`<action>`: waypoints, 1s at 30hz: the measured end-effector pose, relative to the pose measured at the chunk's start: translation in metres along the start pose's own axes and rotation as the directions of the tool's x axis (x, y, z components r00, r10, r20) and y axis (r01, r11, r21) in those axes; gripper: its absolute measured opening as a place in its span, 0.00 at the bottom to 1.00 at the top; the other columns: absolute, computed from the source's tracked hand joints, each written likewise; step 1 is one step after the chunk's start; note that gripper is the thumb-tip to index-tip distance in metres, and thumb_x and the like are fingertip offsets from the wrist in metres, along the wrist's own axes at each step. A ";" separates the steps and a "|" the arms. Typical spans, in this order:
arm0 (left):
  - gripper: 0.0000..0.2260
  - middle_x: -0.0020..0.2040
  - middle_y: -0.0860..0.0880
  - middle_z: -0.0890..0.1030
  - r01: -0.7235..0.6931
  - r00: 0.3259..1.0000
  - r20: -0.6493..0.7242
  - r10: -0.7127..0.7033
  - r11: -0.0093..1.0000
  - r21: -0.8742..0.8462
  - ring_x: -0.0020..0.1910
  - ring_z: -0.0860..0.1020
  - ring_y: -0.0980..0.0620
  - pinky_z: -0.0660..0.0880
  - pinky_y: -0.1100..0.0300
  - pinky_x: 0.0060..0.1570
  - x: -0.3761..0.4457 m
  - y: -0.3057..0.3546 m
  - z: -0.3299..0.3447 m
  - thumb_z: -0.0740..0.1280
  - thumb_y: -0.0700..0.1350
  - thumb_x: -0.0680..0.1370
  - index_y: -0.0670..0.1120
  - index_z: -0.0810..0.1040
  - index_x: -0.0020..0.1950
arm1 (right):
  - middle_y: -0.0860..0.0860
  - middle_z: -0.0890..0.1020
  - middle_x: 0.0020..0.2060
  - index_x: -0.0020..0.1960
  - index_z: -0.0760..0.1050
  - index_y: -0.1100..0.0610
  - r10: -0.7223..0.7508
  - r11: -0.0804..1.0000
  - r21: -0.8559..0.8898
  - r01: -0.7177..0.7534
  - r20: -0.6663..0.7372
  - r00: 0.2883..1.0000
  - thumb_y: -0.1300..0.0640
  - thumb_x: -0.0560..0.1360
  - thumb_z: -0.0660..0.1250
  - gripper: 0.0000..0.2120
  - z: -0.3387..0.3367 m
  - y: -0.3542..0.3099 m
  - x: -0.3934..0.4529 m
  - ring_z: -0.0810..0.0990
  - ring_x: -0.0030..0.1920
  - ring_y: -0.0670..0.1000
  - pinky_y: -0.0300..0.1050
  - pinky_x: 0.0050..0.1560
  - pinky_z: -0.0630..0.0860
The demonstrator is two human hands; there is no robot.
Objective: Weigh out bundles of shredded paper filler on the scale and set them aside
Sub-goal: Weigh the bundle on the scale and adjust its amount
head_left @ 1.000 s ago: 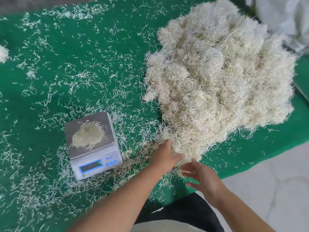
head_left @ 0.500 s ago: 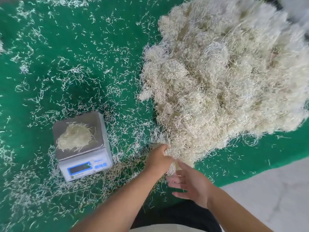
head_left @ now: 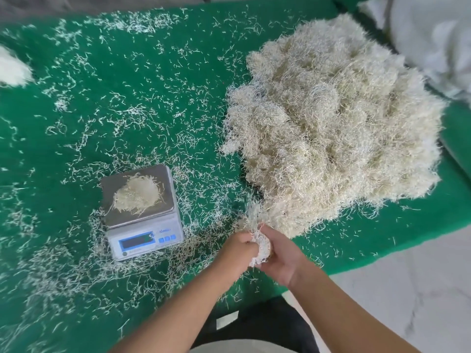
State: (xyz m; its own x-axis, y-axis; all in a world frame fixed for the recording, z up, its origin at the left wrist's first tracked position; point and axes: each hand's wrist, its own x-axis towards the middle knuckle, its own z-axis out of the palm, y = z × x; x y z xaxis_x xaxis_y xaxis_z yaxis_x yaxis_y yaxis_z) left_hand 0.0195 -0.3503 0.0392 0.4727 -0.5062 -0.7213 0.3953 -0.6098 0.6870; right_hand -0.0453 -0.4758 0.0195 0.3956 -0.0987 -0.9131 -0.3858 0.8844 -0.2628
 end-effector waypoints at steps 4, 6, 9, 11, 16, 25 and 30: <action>0.20 0.60 0.63 0.70 -0.137 0.990 -0.041 0.137 0.991 -0.003 0.32 0.67 0.64 0.71 0.70 0.30 -0.028 -0.010 -0.022 0.61 0.40 0.82 0.55 0.74 0.72 | 0.66 0.78 0.69 0.76 0.73 0.62 -0.069 0.997 -0.040 0.070 0.035 0.997 0.60 0.76 0.74 0.29 0.026 0.015 -0.014 0.81 0.65 0.61 0.63 0.71 0.76; 0.14 0.53 0.61 0.74 -0.187 0.980 -0.058 0.188 0.982 0.022 0.33 0.66 0.62 0.67 0.65 0.31 -0.043 -0.011 -0.035 0.60 0.43 0.81 0.59 0.78 0.59 | 0.64 0.86 0.53 0.64 0.81 0.65 -0.087 0.995 -0.047 0.091 0.074 0.993 0.59 0.80 0.71 0.15 0.044 0.022 -0.026 0.88 0.52 0.60 0.55 0.49 0.85; 0.11 0.38 0.52 0.71 -0.252 0.964 -0.079 0.254 0.967 0.035 0.36 0.68 0.52 0.65 0.56 0.36 -0.063 -0.012 -0.052 0.61 0.52 0.81 0.49 0.76 0.43 | 0.59 0.85 0.38 0.53 0.80 0.63 -0.176 0.981 -0.082 0.176 -0.001 0.984 0.57 0.85 0.65 0.10 0.064 0.025 -0.031 0.87 0.34 0.55 0.47 0.30 0.82; 0.14 0.35 0.53 0.72 -0.307 0.948 -0.062 0.313 0.947 0.090 0.36 0.68 0.52 0.66 0.59 0.34 -0.076 -0.015 -0.058 0.63 0.56 0.82 0.48 0.77 0.43 | 0.57 0.84 0.41 0.51 0.78 0.59 -0.243 0.969 -0.051 0.241 -0.041 0.969 0.54 0.86 0.61 0.11 0.077 0.023 -0.037 0.86 0.32 0.52 0.45 0.33 0.83; 0.21 0.24 0.58 0.67 -0.307 0.929 -0.129 0.348 0.916 0.259 0.22 0.61 0.58 0.63 0.65 0.24 -0.098 -0.056 -0.072 0.64 0.62 0.81 0.53 0.68 0.33 | 0.65 0.85 0.54 0.63 0.80 0.64 -0.275 0.961 -0.014 0.278 -0.200 0.940 0.60 0.86 0.61 0.12 0.065 -0.009 -0.059 0.86 0.48 0.62 0.56 0.51 0.84; 0.29 0.63 0.47 0.83 -0.093 0.883 -0.421 0.206 0.958 0.272 0.50 0.80 0.56 0.75 0.58 0.57 -0.120 -0.122 -0.167 0.63 0.66 0.80 0.45 0.80 0.67 | 0.54 0.75 0.44 0.75 0.74 0.61 -0.318 0.926 -0.245 0.287 -0.095 0.943 0.56 0.78 0.73 0.27 0.043 -0.008 -0.070 0.76 0.42 0.51 0.55 0.53 0.79; 0.16 0.42 0.49 0.82 -0.147 0.715 -0.638 0.286 0.954 0.262 0.39 0.78 0.50 0.71 0.57 0.36 -0.126 -0.096 -0.218 0.56 0.61 0.85 0.55 0.77 0.45 | 0.65 0.73 0.69 0.80 0.66 0.61 -0.239 0.859 -0.462 0.220 0.018 0.971 0.50 0.68 0.77 0.44 0.047 0.049 -0.056 0.75 0.67 0.66 0.63 0.68 0.74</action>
State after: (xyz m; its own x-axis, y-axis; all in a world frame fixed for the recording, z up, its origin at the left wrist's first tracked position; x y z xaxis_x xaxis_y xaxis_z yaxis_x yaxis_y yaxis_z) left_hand 0.0933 -0.0951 0.0836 0.9535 -0.1468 -0.2632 0.1011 -0.6669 0.7382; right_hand -0.0473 -0.4054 0.0723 0.4912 -0.2992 -0.8181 -0.6297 0.5270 -0.5708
